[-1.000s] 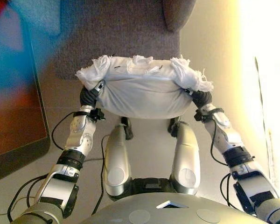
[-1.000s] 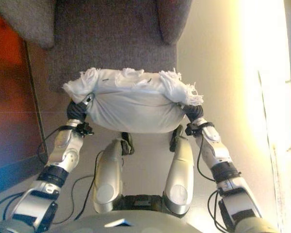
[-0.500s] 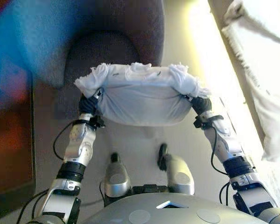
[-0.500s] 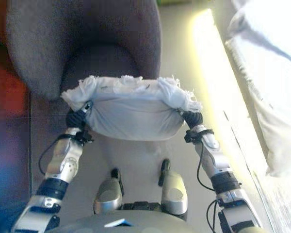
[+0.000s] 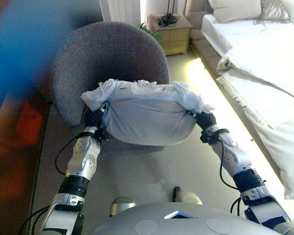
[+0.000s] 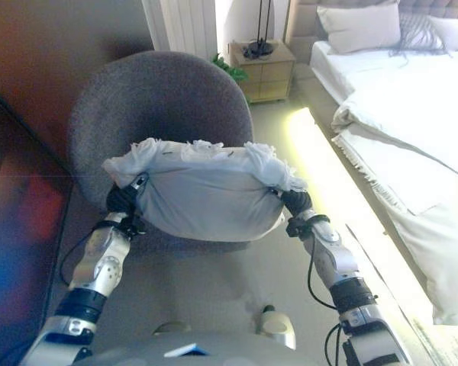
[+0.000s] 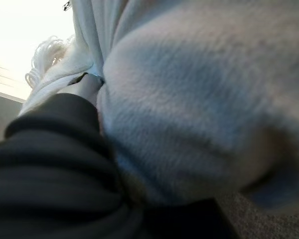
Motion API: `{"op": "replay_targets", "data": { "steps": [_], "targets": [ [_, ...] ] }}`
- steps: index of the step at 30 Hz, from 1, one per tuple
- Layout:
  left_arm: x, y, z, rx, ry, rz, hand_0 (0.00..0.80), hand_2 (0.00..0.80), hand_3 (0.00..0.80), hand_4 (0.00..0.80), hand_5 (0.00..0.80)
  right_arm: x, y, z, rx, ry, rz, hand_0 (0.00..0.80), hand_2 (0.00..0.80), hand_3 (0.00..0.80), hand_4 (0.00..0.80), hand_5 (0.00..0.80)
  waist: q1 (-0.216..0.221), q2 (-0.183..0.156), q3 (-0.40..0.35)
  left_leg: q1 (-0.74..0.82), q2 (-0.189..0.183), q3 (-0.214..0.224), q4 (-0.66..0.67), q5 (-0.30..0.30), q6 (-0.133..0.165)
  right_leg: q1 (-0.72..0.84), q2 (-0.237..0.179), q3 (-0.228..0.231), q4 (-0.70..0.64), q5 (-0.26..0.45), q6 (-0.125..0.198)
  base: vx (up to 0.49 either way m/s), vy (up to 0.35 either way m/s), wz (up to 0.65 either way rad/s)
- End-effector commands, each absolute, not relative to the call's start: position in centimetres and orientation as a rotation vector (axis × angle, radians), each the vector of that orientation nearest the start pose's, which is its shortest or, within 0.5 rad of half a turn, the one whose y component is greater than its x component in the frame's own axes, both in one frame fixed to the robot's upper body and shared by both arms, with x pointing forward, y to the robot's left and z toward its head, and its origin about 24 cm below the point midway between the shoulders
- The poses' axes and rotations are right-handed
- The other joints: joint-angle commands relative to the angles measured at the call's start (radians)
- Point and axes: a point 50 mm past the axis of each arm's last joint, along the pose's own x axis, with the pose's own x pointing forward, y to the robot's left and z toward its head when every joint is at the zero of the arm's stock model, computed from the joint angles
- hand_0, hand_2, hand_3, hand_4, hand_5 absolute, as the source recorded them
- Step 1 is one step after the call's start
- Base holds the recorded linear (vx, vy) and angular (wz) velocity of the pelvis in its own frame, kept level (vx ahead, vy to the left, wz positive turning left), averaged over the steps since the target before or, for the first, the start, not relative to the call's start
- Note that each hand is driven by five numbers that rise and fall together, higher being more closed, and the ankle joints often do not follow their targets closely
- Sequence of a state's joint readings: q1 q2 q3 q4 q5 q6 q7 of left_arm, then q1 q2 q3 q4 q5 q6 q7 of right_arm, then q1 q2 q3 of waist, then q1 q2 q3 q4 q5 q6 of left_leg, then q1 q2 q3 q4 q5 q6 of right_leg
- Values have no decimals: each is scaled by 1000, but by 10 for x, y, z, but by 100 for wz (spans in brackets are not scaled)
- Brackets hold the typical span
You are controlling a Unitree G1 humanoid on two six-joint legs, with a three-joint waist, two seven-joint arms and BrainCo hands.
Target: Pick up the cushion and take it to the sofa
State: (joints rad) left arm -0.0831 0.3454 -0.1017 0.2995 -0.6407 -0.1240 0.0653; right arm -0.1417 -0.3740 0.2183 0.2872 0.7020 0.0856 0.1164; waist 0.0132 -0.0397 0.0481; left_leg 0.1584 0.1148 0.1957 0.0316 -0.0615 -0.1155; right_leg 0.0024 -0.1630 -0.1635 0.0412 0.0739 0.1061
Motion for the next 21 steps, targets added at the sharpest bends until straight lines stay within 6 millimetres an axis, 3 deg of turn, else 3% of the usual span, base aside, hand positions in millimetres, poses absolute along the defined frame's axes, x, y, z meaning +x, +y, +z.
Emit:
{"op": "replay_targets", "data": {
  "steps": [1, 5, 8, 10, 13, 18, 21],
  "targets": [
    [288, 201, 54, -237, -70, 5, 800, 800, 800, 800, 800, 291, -159, 43, 425, 106, 312, 800, 800, 800, 800, 800, -5, -13, -34, -68, -92, 16, 67, -39, 95, 88, -10, -33, 10, -82, 24, 31, 191, -10],
    [286, 206, 54, -273, -72, -6, 800, 800, 800, 800, 800, 289, -157, 38, 372, 122, 297, 800, 800, 800, 800, 800, 0, -11, -31, -80, -117, 8, 80, -57, 132, 43, -77, -12, 142, -45, 42, 6, 225, -1],
    [287, 205, 56, -263, -73, -56, 800, 800, 800, 800, 800, 286, -155, 37, 390, 107, 271, 800, 800, 800, 800, 800, 2, 3, 9, -103, -130, -13, 121, -84, 173, -106, -172, 50, 488, 62, 32, -52, 256, 3],
    [290, 201, 56, -265, -66, -78, 800, 800, 800, 800, 800, 286, -158, 37, 418, 106, 252, 800, 800, 800, 800, 800, -7, 8, 30, -98, -134, -30, 133, -92, 174, -155, -177, 97, 578, 110, 28, 7, 169, 27],
    [295, 192, 53, -272, -52, -114, 800, 800, 800, 800, 800, 284, -163, 32, 425, 124, 232, 800, 800, 800, 800, 800, -34, 1, 36, -80, -137, -51, 136, -105, 162, -197, -142, 156, 523, 175, 50, 115, 26, 43],
    [302, 170, 55, -258, -42, -183, 800, 800, 800, 800, 800, 286, -185, 30, 434, 130, 178, 800, 800, 800, 800, 800, -87, -66, 31, -47, -180, -123, 158, -170, 155, -214, -39, 206, 110, 165, 106, 271, -129, 46],
    [302, 164, 56, -263, -43, -195, 800, 800, 800, 800, 800, 288, -195, 34, 429, 133, 188, 800, 800, 800, 800, 800, -113, -77, 40, 9, -207, -170, 144, -199, 169, -293, 47, 149, -14, 161, 116, 344, -8, 39]
  ]
}}
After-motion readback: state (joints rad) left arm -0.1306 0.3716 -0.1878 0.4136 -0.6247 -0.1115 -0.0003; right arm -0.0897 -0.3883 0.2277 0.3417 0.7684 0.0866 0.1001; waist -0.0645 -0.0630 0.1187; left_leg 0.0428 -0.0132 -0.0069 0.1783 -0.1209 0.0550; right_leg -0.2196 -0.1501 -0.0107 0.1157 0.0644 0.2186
